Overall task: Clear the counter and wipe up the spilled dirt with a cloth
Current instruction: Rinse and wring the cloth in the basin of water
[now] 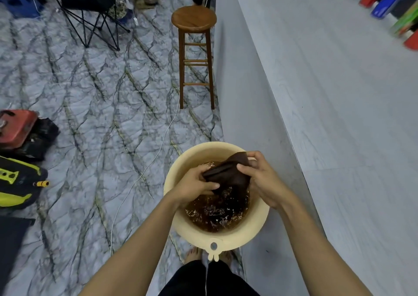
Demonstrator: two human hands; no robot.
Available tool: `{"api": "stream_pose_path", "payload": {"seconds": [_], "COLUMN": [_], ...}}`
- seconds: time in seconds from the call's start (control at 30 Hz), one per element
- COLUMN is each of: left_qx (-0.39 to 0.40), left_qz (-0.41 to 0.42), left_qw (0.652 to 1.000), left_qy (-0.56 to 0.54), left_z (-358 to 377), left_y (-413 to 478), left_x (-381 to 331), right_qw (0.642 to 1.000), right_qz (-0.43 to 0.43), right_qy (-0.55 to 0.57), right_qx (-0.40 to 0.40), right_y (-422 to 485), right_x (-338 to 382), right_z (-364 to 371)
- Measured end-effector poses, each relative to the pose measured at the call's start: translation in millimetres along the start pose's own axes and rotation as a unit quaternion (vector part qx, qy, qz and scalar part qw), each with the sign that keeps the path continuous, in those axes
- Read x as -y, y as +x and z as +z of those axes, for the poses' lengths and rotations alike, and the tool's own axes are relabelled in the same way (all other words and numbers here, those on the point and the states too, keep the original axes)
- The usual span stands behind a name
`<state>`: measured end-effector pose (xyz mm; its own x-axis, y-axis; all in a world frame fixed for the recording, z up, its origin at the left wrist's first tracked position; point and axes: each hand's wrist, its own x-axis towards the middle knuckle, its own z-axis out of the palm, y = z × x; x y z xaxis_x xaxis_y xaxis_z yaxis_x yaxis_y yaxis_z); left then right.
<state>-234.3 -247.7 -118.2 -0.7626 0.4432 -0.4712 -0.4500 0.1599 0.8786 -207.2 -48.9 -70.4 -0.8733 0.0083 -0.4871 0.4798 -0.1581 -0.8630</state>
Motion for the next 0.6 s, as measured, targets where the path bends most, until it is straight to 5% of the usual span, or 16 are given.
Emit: {"api": "stream_pose_path", "payload": {"seconds": [0.2,0.4,0.53,0.6], "left_qx": [0.054,0.055,-0.014,-0.020], "left_qz": [0.030,0.018,0.061,0.020], "left_qw": [0.996,0.996,0.997,1.000], "left_qy": [-0.065,-0.065,0.040,0.005], "left_z": [4,9,11,15], "left_y": [1,11,27,37], "left_x": [-26,-30,-23,-15], "right_qw": [0.998,0.908,0.914,0.927], "right_qz": [0.047,0.208,0.214,0.231], "right_qy": [0.023,0.355,0.311,0.257], "right_qx": [0.042,0.078,0.148,0.142], "right_y": [2,13,8,10], "right_x": [-13,-40,-39,-38], "right_z": [16,23,16,18]}}
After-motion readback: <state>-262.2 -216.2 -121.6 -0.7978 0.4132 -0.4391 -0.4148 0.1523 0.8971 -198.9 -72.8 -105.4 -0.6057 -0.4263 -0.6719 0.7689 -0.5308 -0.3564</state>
